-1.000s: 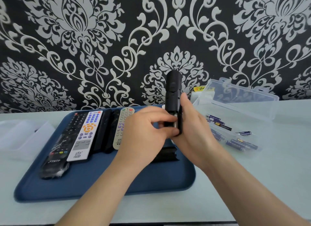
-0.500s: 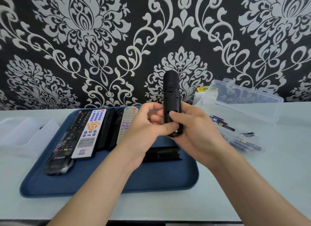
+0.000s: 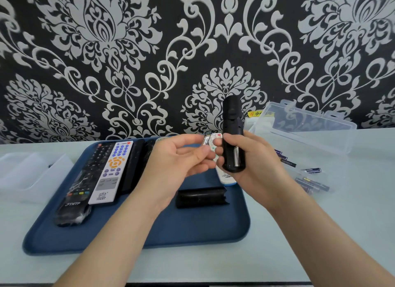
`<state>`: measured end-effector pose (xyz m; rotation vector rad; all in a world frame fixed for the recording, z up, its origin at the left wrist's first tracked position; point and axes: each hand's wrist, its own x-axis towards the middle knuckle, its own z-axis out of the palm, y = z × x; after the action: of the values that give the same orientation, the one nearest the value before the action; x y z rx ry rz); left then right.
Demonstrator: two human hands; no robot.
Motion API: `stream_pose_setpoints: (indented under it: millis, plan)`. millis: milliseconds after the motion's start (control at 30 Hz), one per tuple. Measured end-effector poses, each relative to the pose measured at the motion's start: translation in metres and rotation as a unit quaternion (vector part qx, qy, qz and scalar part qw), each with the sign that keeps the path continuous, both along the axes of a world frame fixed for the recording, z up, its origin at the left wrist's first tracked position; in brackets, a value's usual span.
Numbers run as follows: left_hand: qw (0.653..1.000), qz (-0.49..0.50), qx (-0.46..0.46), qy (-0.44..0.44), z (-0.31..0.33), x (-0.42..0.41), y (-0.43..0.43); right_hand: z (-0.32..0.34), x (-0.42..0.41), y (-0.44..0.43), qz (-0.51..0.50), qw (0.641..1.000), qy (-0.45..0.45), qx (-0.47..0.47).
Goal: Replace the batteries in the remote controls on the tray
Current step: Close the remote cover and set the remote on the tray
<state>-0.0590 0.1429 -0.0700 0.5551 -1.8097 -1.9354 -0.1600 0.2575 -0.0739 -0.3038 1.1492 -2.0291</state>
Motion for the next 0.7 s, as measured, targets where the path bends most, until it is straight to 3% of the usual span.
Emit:
stream_pose_setpoints:
  millis: [67,133,200,300,500,700]
  plan:
    - [0.989,0.017,-0.149,-0.004,-0.002,0.0,-0.001,-0.001,0.001,-0.003,-0.006,1.0,-0.017,0.009]
    - [0.953,0.023,-0.301,0.013,-0.005,0.0,-0.002,-0.002,0.002,-0.004,-0.011,0.999,-0.041,0.014]
    - [0.921,0.017,-0.387,0.031,-0.006,0.0,-0.001,-0.001,0.003,-0.004,0.0,0.999,-0.043,0.015]
    - [0.908,0.034,-0.414,0.048,-0.008,0.0,0.004,-0.002,0.005,-0.005,0.009,0.999,-0.033,0.016]
    - [0.927,0.088,-0.357,0.067,-0.005,0.001,0.003,-0.006,0.007,-0.007,0.034,0.999,-0.03,-0.005]
    - [0.889,0.093,-0.442,0.076,-0.01,-0.002,0.01,-0.007,0.014,-0.009,0.057,0.998,-0.006,-0.031]
